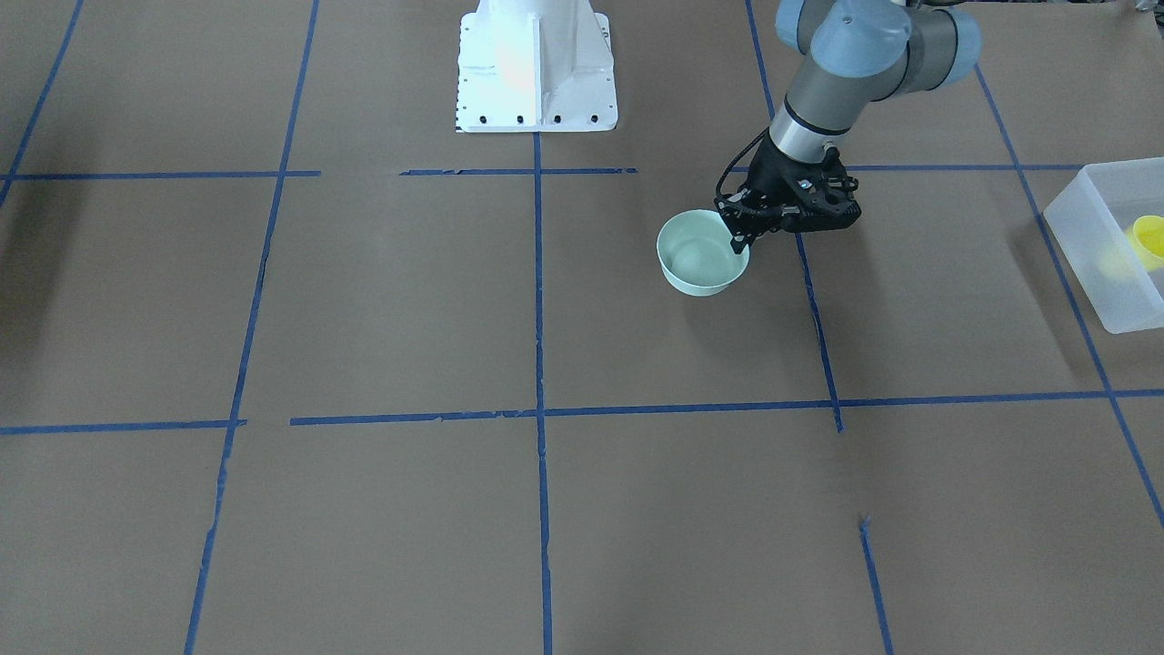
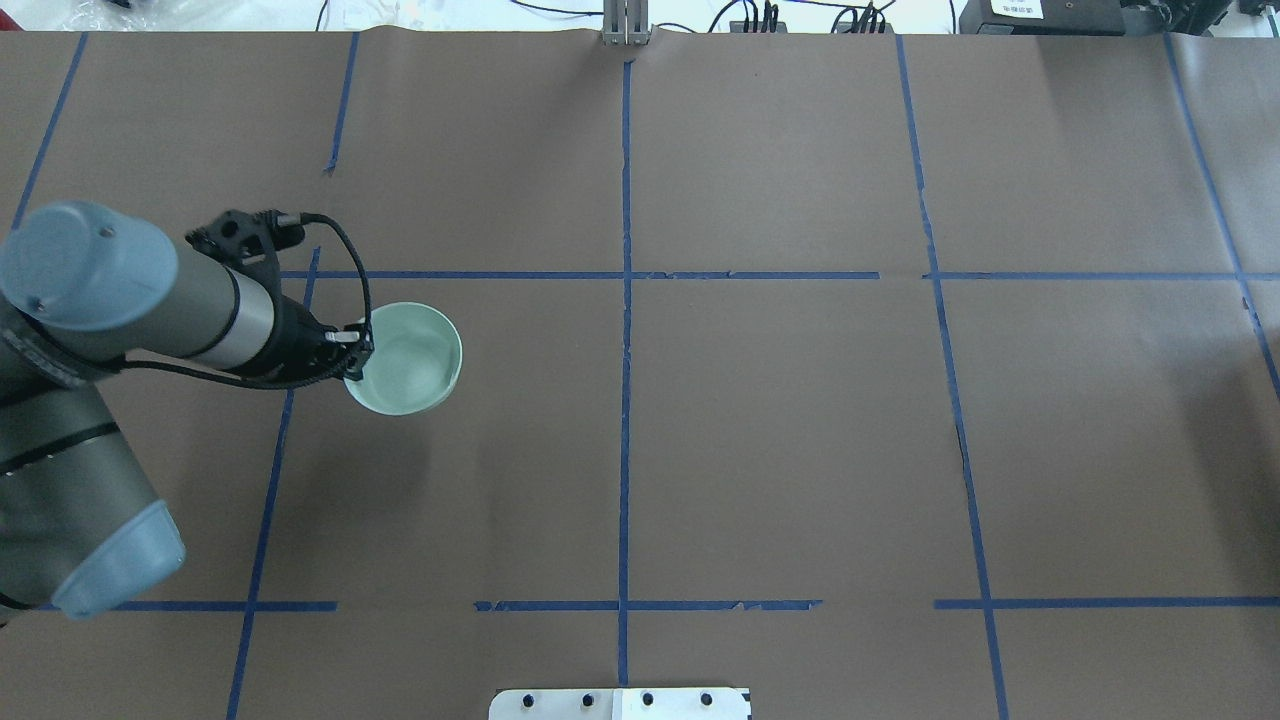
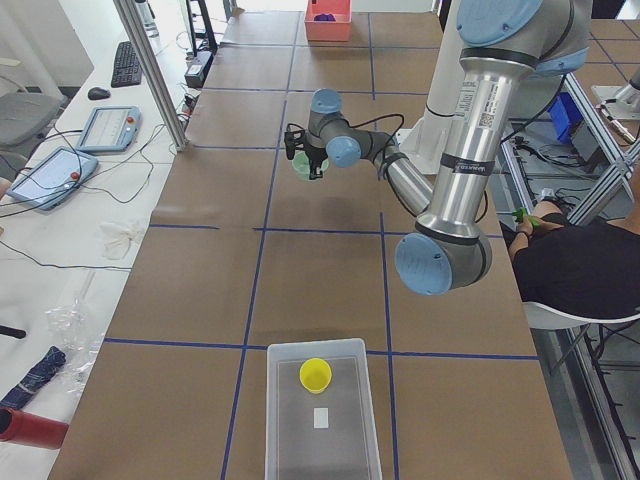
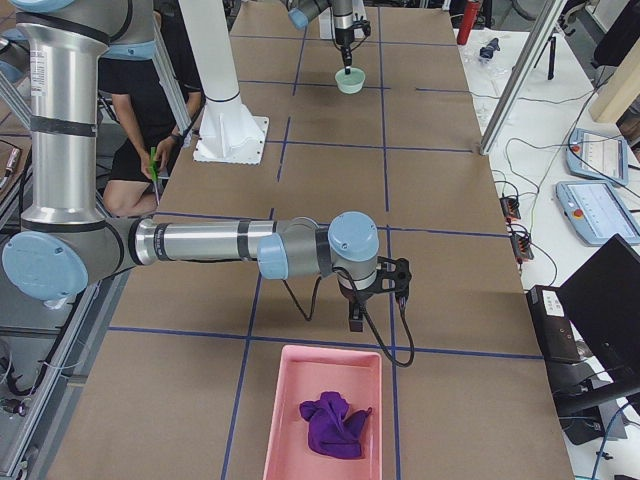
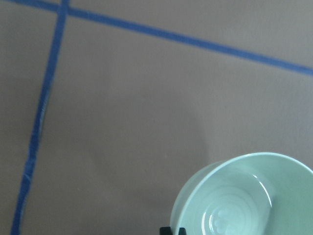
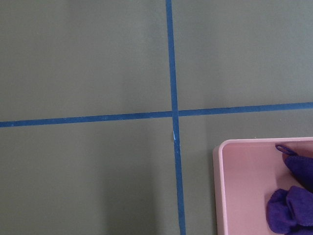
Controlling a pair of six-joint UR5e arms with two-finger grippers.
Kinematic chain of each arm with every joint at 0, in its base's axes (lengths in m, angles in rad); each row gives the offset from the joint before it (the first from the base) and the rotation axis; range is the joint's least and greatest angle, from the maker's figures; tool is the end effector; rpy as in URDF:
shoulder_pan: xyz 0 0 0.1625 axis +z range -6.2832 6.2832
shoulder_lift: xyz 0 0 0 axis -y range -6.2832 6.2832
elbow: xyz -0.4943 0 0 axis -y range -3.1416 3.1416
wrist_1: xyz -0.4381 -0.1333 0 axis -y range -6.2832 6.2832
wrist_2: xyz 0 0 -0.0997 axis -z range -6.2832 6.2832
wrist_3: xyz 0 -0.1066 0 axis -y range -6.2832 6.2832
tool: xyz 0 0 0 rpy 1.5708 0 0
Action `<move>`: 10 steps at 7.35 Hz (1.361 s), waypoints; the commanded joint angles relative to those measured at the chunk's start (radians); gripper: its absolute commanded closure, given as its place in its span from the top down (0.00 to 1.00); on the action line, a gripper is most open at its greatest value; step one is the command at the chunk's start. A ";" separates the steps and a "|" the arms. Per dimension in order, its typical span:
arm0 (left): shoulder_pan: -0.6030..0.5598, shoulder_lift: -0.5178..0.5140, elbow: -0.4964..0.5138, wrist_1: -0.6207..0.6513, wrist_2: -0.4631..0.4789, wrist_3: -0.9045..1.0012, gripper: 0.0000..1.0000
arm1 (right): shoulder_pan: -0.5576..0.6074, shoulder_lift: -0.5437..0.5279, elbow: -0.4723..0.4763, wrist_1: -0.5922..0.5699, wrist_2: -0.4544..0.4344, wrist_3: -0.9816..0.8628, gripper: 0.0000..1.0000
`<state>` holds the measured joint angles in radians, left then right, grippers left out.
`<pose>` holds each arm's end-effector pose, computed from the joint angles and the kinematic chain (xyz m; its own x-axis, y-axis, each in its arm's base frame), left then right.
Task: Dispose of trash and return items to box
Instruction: 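Lift the pale green bowl with the left gripper toward the clear bin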
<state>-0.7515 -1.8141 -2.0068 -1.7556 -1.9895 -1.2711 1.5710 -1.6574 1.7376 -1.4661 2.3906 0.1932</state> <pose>0.3761 -0.4745 0.3544 0.5707 -0.1641 -0.8046 0.2400 0.9704 -0.0277 0.0555 -0.5053 0.6730 0.6697 0.0570 0.7405 -0.1312 0.9904 0.0425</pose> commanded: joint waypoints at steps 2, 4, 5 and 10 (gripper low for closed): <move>-0.274 0.097 -0.010 0.030 -0.124 0.360 0.00 | -0.020 0.011 -0.007 -0.008 0.007 -0.032 1.00; -0.411 0.212 0.019 0.030 -0.175 0.711 0.00 | -0.019 0.011 -0.004 -0.011 0.025 -0.032 1.00; -0.539 0.231 0.075 0.030 -0.181 0.874 0.00 | -0.017 0.011 -0.003 -0.011 0.044 -0.032 1.00; -0.900 0.363 0.298 0.011 0.004 1.426 0.00 | -0.017 0.008 0.003 -0.003 0.047 -0.026 1.00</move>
<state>-1.5901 -1.4993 -1.7316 -1.7370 -2.0686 0.0850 1.5539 -1.6489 1.7428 -1.4733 2.4383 0.1644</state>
